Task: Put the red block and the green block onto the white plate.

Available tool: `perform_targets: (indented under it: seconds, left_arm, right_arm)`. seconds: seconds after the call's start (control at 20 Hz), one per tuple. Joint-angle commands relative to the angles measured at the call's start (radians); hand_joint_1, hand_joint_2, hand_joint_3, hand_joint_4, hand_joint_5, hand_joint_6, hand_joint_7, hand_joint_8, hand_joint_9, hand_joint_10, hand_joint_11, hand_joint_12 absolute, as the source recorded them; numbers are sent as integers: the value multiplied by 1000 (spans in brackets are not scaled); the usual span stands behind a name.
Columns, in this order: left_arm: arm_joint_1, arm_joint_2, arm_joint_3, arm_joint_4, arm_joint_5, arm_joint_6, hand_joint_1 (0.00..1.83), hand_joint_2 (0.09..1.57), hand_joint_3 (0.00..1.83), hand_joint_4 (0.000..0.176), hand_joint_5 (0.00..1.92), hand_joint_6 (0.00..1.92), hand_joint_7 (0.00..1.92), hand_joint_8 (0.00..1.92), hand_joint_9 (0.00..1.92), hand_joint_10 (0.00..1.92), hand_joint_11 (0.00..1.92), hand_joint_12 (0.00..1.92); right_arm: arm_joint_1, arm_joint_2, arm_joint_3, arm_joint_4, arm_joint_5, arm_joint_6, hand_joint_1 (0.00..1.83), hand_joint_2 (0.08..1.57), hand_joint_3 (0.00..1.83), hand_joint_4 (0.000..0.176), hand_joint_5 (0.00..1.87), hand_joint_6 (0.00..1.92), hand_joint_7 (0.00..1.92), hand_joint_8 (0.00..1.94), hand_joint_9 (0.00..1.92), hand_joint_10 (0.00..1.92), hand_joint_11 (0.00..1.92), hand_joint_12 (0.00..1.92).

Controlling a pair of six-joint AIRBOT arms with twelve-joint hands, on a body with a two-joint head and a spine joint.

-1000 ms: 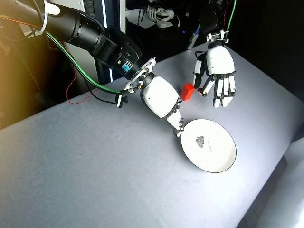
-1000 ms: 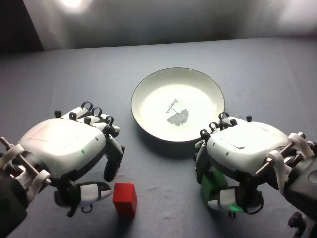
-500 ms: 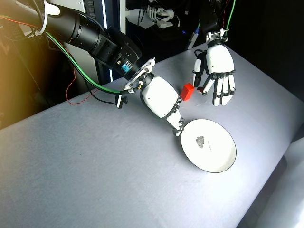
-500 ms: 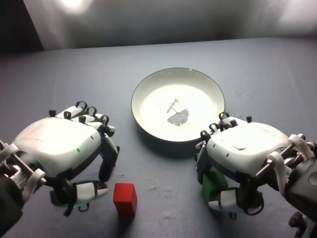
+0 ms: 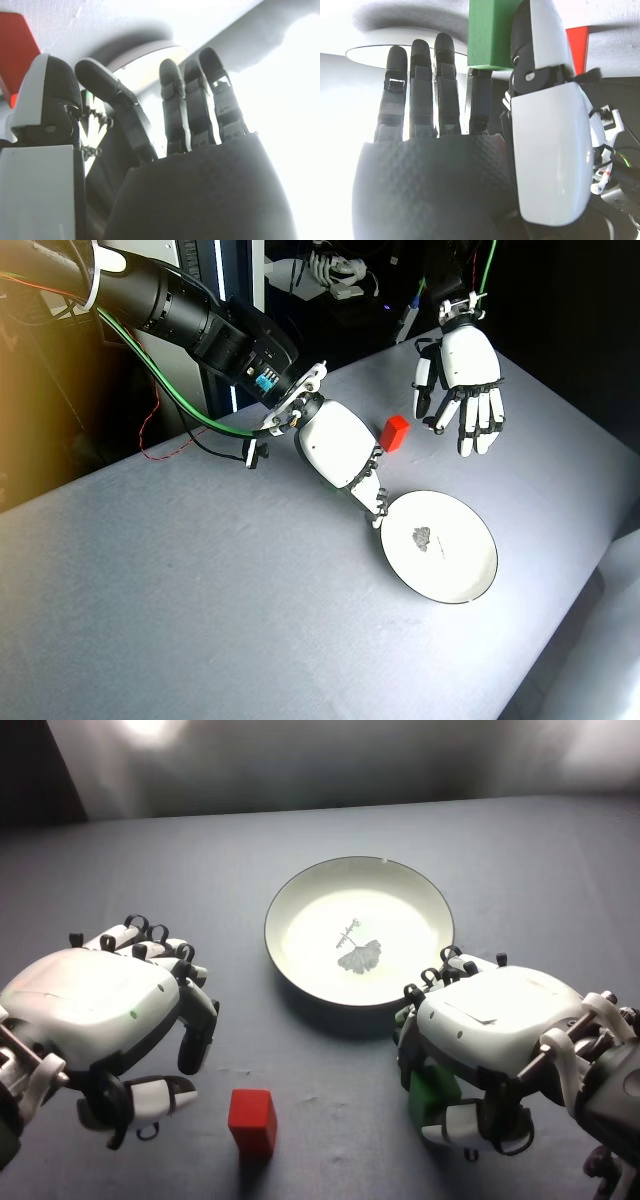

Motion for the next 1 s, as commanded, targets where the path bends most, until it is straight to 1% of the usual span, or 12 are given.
perform_targets:
  seconds: [0.0, 0.05, 0.2, 0.25, 0.3, 0.35, 0.4, 0.5, 0.55, 0.8, 0.85, 0.95]
  left_arm:
    - [-9, 13, -8, 42, -82, 3, 994, 1127, 0, 176, 948, 1033, 458, 6, 239, 14, 0, 864]
    - [-9, 13, -11, 38, -84, 3, 995, 1127, 0, 176, 950, 1034, 463, 6, 249, 18, 0, 857]
    - [-11, 13, -19, 28, -88, 8, 991, 1131, 1, 176, 941, 1046, 470, 4, 263, 20, 0, 919]
    - [-13, 13, -21, 24, -89, 11, 946, 1169, 13, 176, 845, 1179, 424, 13, 196, 12, 0, 854]
    - [-14, 13, -23, 22, -90, 13, 687, 1150, 3, 176, 663, 629, 378, 2, 168, 4, 0, 739]
    - [-16, 13, -26, 18, -91, 18, 565, 1156, 2, 149, 612, 298, 336, 1, 131, 4, 0, 636]
    - [-17, 13, -27, 17, -91, 21, 494, 1156, 0, 155, 608, 127, 303, 0, 114, 2, 0, 627]
    - [-19, 12, -28, 16, -91, 23, 482, 1123, 0, 167, 618, 52, 276, 0, 128, 5, 0, 718]
    - [-19, 12, -29, 14, -91, 24, 463, 1113, 0, 157, 605, 30, 291, 4, 110, 3, 0, 669]
    - [-19, 11, -41, 0, -91, 38, 403, 1087, 0, 173, 557, 1, 281, 7, 67, 3, 0, 575]
    - [-19, 7, -46, -5, -91, 45, 422, 1089, 0, 173, 589, 10, 291, 4, 59, 0, 0, 538]
    - [-19, -4, -49, -7, -91, 51, 428, 1089, 0, 176, 587, 8, 283, 0, 54, 1, 0, 535]
  right_arm:
    - [1, 10, -5, -62, 50, 2, 1118, 1073, 2, 0, 1068, 838, 521, 2, 363, 2, 0, 780]
    - [0, 10, -5, -71, 50, 3, 1108, 1071, 0, 10, 1074, 832, 542, 8, 381, 8, 0, 804]
    - [0, 10, -5, -78, 50, 3, 1122, 1061, 0, 0, 1099, 791, 545, 3, 371, 1, 0, 765]
    - [-1, 10, -5, -79, 50, 3, 1115, 1066, 1, 0, 1087, 811, 551, 2, 381, 4, 0, 751]
    - [-1, 10, -5, -87, 50, 3, 1106, 1065, 0, 25, 1090, 811, 557, 3, 393, 7, 0, 761]
    - [-2, 10, -6, -116, 56, 3, 1096, 1070, 1, 45, 1077, 831, 532, 1, 383, 3, 0, 751]
    - [-2, 10, -11, -145, 74, 6, 1094, 1071, 2, 51, 1073, 836, 519, 0, 373, 0, 0, 752]
    - [-2, 11, -23, -205, 87, 13, 1099, 1063, 0, 52, 1096, 801, 530, 3, 379, 2, 0, 754]
    - [-5, 12, -30, -214, 77, 6, 1091, 1062, 0, 73, 1094, 804, 536, 4, 377, 1, 0, 764]
    - [-9, 18, -35, -217, 71, 4, 1098, 1053, 0, 71, 1113, 770, 532, 6, 395, 8, 0, 815]
    - [-10, 18, -35, -217, 71, 4, 1104, 1053, 0, 50, 1114, 768, 553, 6, 411, 9, 0, 796]
    - [-9, 18, -35, -219, 81, 4, 1099, 1056, 1, 60, 1106, 780, 537, 1, 393, 2, 0, 768]
